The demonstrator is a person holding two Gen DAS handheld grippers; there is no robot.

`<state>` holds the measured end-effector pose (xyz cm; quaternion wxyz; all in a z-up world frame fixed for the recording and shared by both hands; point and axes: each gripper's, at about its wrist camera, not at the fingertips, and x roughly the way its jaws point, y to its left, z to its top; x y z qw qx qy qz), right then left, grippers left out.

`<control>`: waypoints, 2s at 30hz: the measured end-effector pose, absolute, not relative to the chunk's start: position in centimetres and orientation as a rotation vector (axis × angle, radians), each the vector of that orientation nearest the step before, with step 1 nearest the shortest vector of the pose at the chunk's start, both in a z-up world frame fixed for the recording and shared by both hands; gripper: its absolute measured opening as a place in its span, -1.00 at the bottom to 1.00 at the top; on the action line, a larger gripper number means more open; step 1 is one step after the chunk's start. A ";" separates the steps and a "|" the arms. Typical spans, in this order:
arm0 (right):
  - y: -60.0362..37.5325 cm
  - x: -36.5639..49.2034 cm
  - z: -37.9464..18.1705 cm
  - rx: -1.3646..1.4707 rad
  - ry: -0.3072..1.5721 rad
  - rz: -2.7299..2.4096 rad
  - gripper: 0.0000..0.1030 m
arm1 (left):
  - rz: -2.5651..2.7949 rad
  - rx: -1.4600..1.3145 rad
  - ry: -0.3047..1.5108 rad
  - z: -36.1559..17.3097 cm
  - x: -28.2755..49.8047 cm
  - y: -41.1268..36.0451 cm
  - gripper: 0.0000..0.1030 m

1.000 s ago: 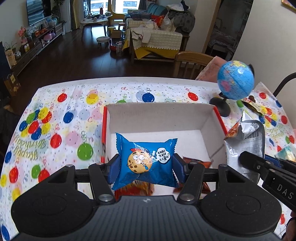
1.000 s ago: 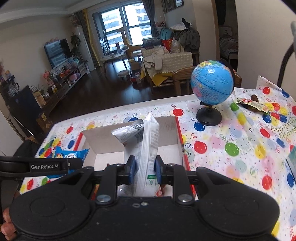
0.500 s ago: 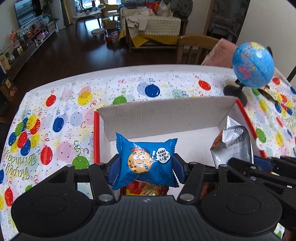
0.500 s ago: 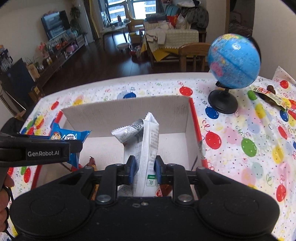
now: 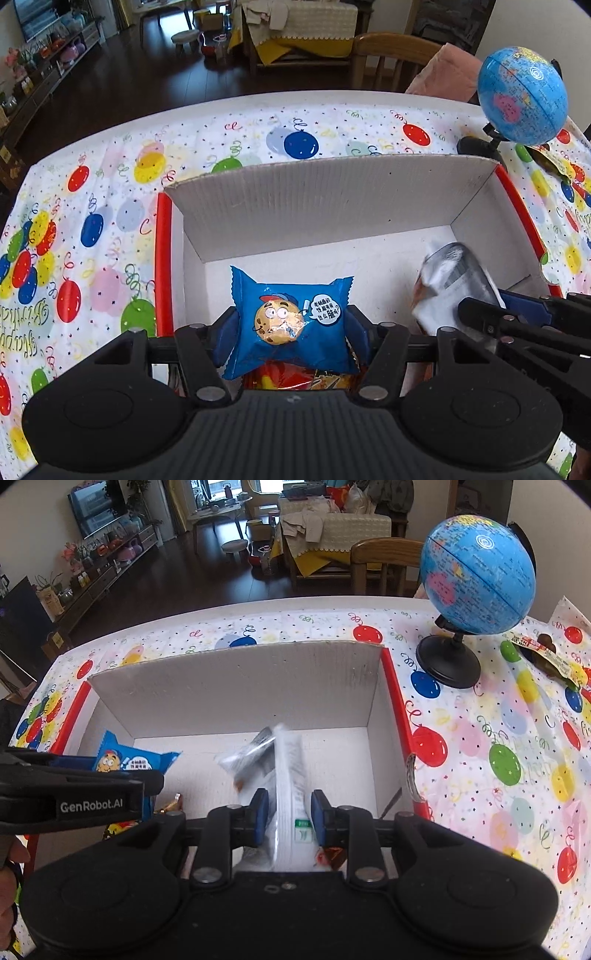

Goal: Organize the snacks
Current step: 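Release both packets into the box and pull both tools back, then move left tool to the brown chocolate while right moves to yellow M&M's packet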

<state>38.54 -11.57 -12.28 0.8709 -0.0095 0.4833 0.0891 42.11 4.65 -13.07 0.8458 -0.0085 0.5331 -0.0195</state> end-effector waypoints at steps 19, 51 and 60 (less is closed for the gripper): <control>-12.5 35.6 -9.4 0.022 0.973 0.214 -0.21 | -0.042 -0.072 1.099 -10.4 39.4 5.0 0.35; -17.8 18.9 -1.7 0.100 0.738 0.335 0.55 | -0.088 -0.070 0.818 0.0 21.7 2.0 0.44; -19.0 15.4 -1.8 0.117 0.692 0.334 0.62 | -0.096 -0.058 0.809 -0.4 17.6 1.1 0.56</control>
